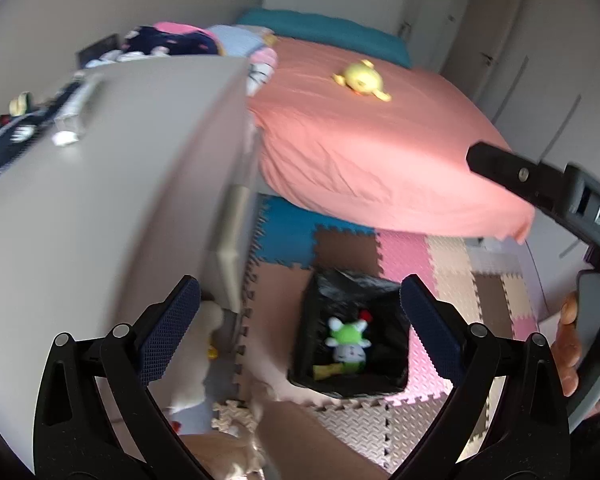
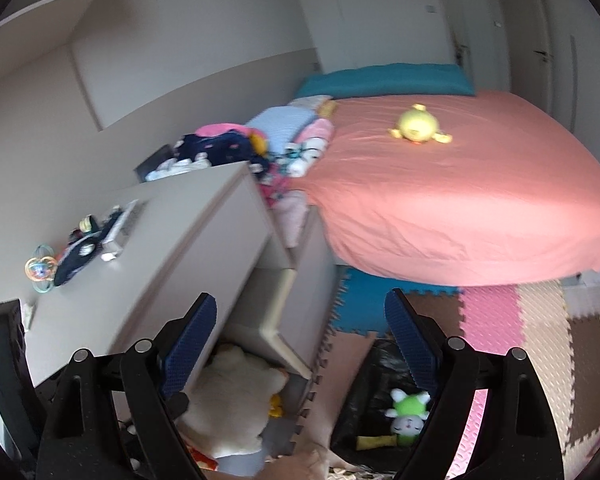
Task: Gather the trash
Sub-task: 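Move back to the desk and grasp the white box with the right tool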
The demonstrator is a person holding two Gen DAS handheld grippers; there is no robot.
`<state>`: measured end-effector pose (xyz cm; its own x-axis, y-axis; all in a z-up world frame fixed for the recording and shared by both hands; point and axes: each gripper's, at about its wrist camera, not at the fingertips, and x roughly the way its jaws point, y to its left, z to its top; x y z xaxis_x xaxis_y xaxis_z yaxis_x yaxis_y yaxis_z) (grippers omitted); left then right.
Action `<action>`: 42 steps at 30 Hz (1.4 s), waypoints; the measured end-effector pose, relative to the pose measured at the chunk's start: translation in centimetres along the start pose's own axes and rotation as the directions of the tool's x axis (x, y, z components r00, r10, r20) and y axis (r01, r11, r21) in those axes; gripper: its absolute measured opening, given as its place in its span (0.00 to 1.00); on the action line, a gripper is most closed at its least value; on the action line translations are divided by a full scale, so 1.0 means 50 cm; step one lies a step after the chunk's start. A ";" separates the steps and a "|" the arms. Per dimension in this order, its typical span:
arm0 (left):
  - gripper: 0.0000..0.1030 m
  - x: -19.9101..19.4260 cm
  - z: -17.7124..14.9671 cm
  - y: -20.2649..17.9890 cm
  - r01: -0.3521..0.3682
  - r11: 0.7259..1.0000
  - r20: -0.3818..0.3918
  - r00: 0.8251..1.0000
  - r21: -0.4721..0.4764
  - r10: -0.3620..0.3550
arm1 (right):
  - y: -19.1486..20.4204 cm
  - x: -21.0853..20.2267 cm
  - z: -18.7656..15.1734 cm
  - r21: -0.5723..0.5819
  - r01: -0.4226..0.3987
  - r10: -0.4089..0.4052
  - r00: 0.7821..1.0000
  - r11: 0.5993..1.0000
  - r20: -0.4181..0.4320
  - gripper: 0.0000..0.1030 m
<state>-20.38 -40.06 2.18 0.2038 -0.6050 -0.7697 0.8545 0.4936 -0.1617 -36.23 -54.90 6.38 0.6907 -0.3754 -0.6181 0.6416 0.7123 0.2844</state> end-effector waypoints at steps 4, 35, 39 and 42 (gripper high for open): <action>0.94 -0.046 0.017 0.080 -0.045 0.999 0.032 0.998 -0.014 0.045 | 0.085 0.028 0.017 -0.052 -0.046 0.045 0.999 0.998 -0.021 0.84; 0.94 -0.059 0.188 0.614 -0.230 0.972 0.121 0.965 -0.040 0.233 | 0.612 0.478 0.133 -0.294 -0.155 0.082 0.966 0.943 -0.244 0.71; 0.94 -0.016 0.229 0.643 -0.206 0.978 0.075 0.975 -0.028 0.207 | 0.617 0.515 0.139 -0.290 -0.148 0.066 0.959 0.946 -0.276 0.61; 0.94 0.013 0.247 0.660 -0.230 0.972 0.041 0.972 -0.049 0.232 | 0.617 0.533 0.143 -0.281 -0.144 0.059 0.955 0.949 -0.290 0.54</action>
<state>13.84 -31.88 3.98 0.4158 -0.4995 -0.7600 0.7602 0.6496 -0.0110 4.33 -47.17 3.93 0.6008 -0.1441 -0.7863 0.4157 0.8965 0.1533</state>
